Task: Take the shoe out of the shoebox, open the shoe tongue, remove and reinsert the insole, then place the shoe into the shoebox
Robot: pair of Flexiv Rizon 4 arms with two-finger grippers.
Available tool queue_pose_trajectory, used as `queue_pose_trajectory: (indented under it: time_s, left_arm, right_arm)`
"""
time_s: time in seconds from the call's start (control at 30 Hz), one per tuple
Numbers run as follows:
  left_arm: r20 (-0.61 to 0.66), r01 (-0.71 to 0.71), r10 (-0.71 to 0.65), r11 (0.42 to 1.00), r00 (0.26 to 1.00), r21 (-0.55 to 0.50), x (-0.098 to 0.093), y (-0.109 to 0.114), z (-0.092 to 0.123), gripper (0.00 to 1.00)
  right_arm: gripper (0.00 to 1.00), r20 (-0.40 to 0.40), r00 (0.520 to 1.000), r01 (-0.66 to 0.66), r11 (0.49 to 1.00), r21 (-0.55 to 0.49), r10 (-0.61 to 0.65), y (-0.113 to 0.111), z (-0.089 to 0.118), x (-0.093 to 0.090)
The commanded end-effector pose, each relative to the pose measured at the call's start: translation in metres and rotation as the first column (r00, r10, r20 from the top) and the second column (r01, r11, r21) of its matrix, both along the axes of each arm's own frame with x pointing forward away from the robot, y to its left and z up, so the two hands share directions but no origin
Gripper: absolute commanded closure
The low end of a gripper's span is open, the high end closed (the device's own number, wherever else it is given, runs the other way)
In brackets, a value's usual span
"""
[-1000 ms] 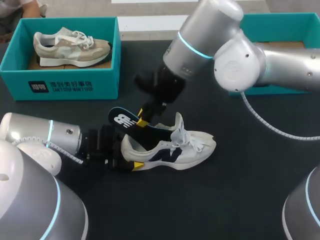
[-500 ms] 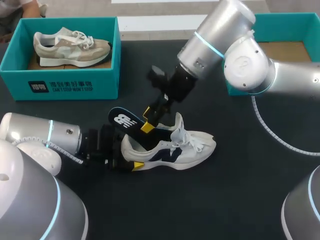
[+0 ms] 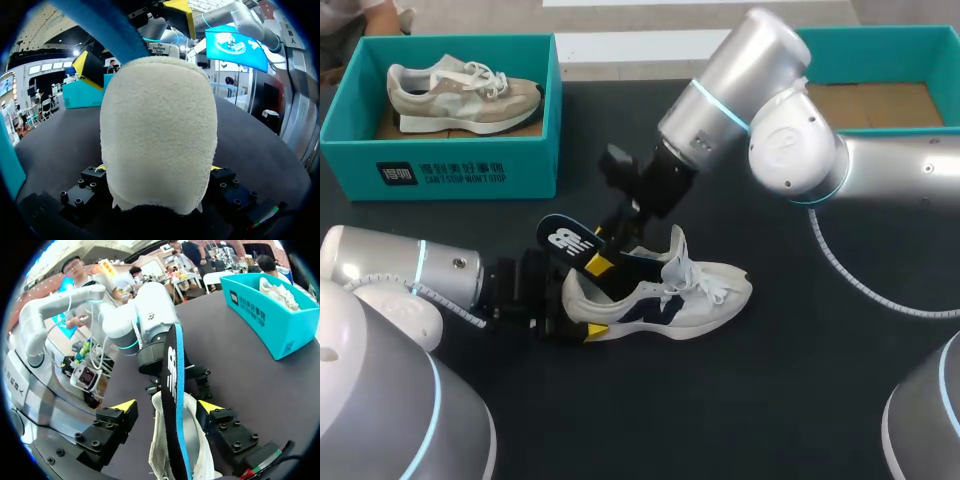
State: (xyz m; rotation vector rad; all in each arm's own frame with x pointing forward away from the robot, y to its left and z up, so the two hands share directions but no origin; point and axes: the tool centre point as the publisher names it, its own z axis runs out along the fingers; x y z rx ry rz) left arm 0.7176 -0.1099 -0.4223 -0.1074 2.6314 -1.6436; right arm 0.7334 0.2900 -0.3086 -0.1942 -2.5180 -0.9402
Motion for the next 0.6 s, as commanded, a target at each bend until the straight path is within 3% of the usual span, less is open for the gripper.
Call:
queue_pose_trajectory:
  time_s: [0.03,0.4,0.6]
  left_arm:
    - [0.002,-0.003,0.003,1.000,1.000,0.001,-0.002,-0.001,-0.004,1.00]
    - [0.002,-0.003,0.003,1.000,1.000,0.001,-0.002,-0.001,-0.004,1.00]
    - [0.002,-0.003,0.003,1.000,1.000,0.001,-0.002,-0.001,-0.004,1.00]
  right_arm:
    - [1.00,-0.001,1.000,-0.004,1.000,0.002,0.004,0.003,-0.003,0.001]
    - [1.00,-0.014,1.000,-0.009,1.000,0.015,0.009,0.005,0.004,0.003]
    - [1.00,-0.015,1.000,0.012,0.997,0.078,-0.011,0.009,0.011,0.006]
